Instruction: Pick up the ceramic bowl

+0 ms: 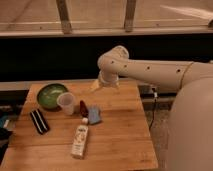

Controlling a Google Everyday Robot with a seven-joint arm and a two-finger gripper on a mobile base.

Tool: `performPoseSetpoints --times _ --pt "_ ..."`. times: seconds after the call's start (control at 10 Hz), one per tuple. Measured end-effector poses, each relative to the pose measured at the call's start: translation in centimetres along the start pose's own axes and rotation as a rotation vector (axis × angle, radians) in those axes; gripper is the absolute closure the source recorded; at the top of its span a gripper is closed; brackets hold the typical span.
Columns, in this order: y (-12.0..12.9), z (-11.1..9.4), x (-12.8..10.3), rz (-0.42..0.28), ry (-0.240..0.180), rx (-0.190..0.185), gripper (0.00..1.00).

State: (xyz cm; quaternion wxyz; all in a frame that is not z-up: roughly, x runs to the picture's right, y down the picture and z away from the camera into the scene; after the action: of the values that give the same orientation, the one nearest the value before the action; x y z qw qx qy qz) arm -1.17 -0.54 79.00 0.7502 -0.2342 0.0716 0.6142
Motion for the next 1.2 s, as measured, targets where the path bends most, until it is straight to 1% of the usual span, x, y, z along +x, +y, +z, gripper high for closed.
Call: performPoseSetpoints --times 0.2,0.3,0.4,0.7,0.8,0.9,1.0,1.1,1.2 --pt "1.0 0.6 -2.2 -0.036 0.000 -0.027 0.20" --pt "1.8 1.0 -3.3 -0.062 0.003 -0.030 0.20" --pt "3.1 1.6 -4.8 -0.102 0.005 -0.032 0.20" --pt "6.4 3.1 -8.1 -0.204 0.017 -0.031 0.20" --pt "7.6 3.5 -9.0 -0.234 0.018 -0.036 0.20" --pt "9.1 4.0 -10.0 -0.266 0.015 -0.049 0.20" --pt "10.7 4.2 -11.1 -0.287 -0.005 -0.081 0.20" --pt "11.8 4.3 -12.1 -0.297 -0.027 -0.116 0.20" --pt "12.1 4.3 -12.4 -0.301 -0.035 -0.128 0.20"
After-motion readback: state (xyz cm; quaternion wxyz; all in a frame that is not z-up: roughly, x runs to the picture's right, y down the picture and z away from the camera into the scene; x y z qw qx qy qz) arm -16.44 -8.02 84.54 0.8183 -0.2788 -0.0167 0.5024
